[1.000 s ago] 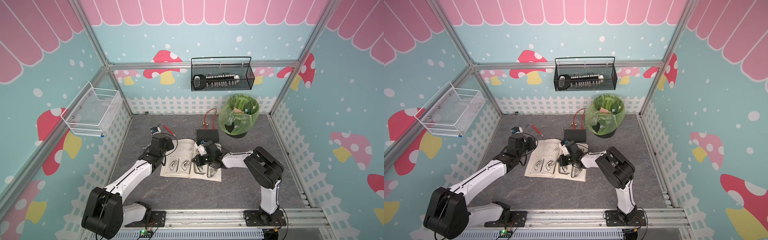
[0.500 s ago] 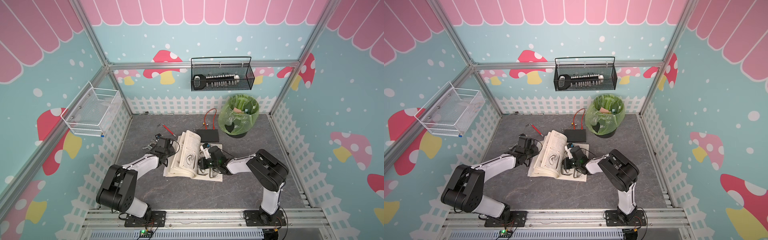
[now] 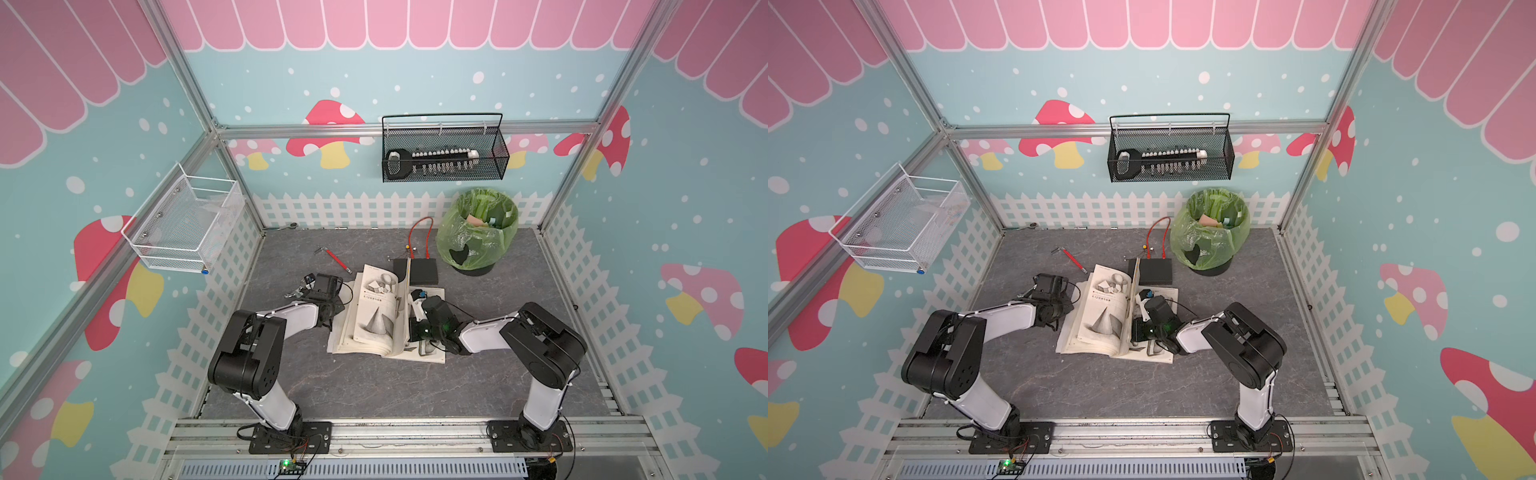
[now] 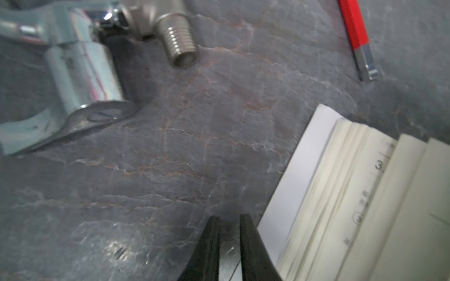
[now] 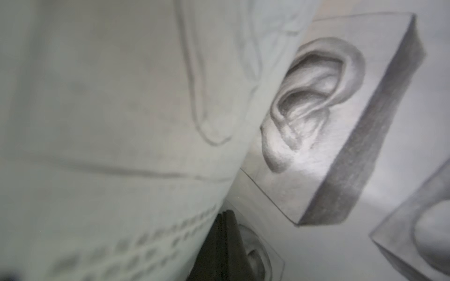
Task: Peel off the used sticky note
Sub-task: Close the book at the center of the board.
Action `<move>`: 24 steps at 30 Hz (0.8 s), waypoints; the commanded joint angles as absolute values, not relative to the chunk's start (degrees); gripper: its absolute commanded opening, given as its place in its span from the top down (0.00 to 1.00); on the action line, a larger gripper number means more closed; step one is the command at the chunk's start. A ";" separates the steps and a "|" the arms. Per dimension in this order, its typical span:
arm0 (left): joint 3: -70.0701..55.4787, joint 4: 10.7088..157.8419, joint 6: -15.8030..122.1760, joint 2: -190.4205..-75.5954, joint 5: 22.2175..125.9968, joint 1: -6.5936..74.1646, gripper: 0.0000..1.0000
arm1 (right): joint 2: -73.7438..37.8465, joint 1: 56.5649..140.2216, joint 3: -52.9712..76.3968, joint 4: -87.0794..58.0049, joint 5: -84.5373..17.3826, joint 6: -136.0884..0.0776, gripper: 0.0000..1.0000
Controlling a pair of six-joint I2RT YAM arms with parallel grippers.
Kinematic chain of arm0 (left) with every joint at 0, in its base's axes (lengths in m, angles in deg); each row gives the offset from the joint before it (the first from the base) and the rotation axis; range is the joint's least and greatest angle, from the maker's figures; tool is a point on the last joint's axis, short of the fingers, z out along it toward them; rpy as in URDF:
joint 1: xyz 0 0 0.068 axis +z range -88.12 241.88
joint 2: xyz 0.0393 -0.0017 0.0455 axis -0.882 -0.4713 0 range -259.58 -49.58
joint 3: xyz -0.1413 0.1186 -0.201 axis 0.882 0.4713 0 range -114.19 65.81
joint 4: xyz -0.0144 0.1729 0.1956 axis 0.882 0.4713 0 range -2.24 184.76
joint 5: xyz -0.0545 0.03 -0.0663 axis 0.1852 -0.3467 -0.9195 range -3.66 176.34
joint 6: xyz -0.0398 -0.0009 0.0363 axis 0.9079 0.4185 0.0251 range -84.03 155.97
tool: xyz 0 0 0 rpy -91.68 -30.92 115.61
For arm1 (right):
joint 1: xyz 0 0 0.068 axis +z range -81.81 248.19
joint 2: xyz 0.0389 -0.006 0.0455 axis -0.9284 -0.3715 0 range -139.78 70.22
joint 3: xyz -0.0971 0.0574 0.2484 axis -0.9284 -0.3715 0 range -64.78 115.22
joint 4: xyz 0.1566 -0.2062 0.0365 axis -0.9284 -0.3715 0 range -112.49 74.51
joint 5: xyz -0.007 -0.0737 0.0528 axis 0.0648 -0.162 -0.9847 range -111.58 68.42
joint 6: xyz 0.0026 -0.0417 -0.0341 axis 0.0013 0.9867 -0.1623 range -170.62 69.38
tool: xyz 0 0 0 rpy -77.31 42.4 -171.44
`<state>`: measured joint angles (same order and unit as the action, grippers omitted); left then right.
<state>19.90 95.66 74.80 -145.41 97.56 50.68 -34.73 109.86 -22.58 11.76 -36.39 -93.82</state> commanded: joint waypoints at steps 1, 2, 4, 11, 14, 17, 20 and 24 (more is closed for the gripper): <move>18.45 97.77 74.77 -146.39 100.13 51.32 1.00 | -36.75 109.59 -25.74 -0.37 -34.19 -94.13 1.00; 18.44 97.87 74.66 -146.45 100.15 51.34 1.00 | -36.79 109.60 -25.74 -0.28 -34.30 -94.13 1.00; 18.33 97.86 74.46 -147.02 99.26 51.34 1.00 | -37.00 109.63 -25.58 -0.17 -34.57 -94.08 1.00; 17.50 96.37 74.46 -150.42 92.09 50.15 1.00 | -36.92 109.63 -25.74 0.33 -34.95 -94.24 1.00; 17.01 95.56 74.55 -151.24 88.91 48.77 1.00 | -36.75 109.59 -25.67 0.33 -34.93 -94.39 1.00; 16.42 94.85 74.89 -152.42 86.00 47.18 1.00 | -36.48 109.59 -25.81 0.43 -34.84 -94.48 1.00; 15.94 94.35 75.33 -153.41 84.33 44.84 1.00 | -36.09 109.59 -26.18 0.68 -34.72 -94.65 1.00; 15.42 93.02 76.41 -154.94 80.32 41.52 1.00 | -35.56 109.59 -26.65 0.90 -34.67 -94.83 1.00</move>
<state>14.91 89.93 75.04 -151.79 86.76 44.02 -34.10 109.86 -23.44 11.93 -36.39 -94.48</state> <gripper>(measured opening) 0.042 0.043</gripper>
